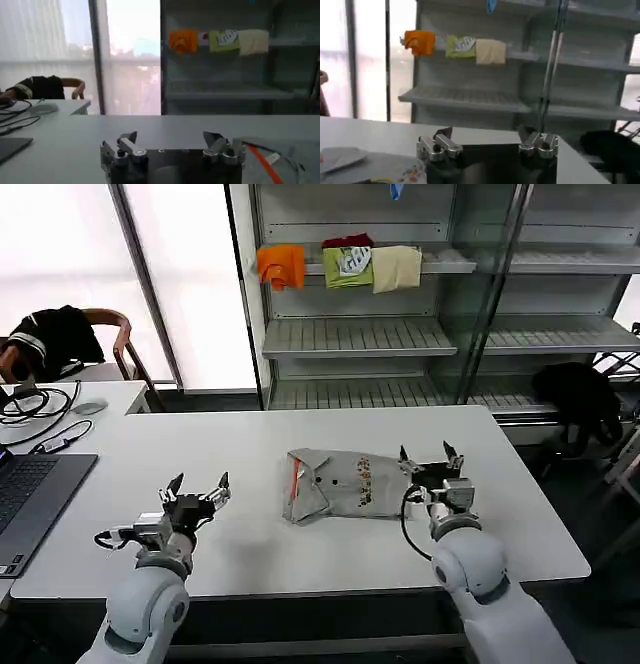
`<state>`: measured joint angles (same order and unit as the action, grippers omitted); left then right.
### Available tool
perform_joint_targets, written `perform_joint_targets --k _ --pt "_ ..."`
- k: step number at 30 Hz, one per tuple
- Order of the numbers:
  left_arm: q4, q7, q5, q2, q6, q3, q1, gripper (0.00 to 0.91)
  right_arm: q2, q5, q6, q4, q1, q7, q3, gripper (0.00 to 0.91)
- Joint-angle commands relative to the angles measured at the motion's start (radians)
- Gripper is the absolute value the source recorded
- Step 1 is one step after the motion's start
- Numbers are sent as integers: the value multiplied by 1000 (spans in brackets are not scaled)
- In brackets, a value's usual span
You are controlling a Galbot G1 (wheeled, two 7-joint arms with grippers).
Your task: Fold and organize the clothes.
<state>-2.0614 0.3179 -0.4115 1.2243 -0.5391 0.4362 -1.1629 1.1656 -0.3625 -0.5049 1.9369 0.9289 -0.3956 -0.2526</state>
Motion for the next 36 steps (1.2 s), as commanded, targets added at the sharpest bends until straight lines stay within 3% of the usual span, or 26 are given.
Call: perform_joint_targets --k 1,6,36 --pt "-21 0 25 37 6 -6 -12 907 -20 84 45 4 36 6 -98 907" --pt "-25 -1 26 42 9 -3 -20 907 -11 133 59 9 51 7 -113 907" --pt "-22 0 25 30 7 -6 -16 907 -10 116 86 20 67 2 -116 907"
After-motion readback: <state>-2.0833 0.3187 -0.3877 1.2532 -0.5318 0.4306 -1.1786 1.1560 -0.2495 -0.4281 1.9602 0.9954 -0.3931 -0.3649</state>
